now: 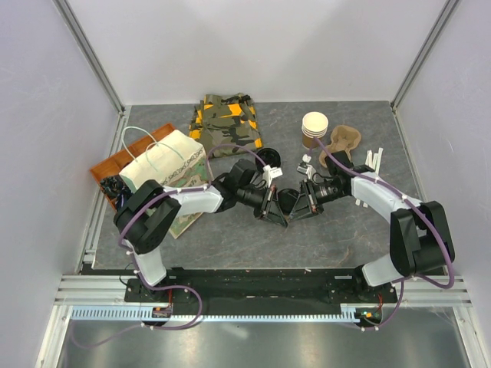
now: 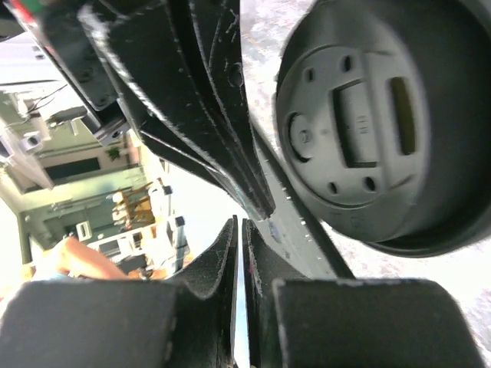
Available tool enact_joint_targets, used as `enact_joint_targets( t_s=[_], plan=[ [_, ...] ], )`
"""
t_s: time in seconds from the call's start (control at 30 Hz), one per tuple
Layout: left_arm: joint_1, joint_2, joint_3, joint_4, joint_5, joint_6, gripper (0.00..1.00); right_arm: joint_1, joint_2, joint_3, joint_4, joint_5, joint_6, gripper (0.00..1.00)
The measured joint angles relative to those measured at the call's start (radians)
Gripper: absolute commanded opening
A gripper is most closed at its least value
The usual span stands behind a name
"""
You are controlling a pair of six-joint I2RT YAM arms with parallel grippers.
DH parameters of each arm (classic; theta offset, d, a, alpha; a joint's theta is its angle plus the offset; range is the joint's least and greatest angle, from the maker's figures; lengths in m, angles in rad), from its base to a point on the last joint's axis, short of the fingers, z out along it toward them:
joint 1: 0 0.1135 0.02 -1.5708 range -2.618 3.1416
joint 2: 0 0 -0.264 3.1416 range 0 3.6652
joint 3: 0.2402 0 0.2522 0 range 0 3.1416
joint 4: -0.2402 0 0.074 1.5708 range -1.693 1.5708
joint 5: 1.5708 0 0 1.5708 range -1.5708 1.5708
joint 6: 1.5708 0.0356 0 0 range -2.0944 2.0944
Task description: Pack the takeout coffee
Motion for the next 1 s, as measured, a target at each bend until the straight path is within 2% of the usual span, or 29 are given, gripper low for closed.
enact_joint_targets(
  t_s=[0.2, 0.37, 0.67, 1.0],
  plan=[
    [0.0, -0.082, 0.007, 0.014, 0.016, 0.0, 0.02, -0.002, -0.031, 0.056, -0.029, -0.079, -0.005, 0.13],
    [-0.001, -0.089, 0.105, 0.01, -0.011, -0.001, 0.02, -0.04, -0.097, 0.152, 0.003, -0.104, 0.027, 0.14],
    [0.007, 0.018, 0.152, 0.045, -0.032, -0.037, 0.02, -0.136, -0.031, 0.19, 0.044, -0.101, 0.074, 0.13],
    [0.033, 0.054, 0.15, 0.084, -0.032, -0.067, 0.02, -0.142, -0.012, 0.185, 0.068, -0.105, 0.093, 0.13]
  ],
)
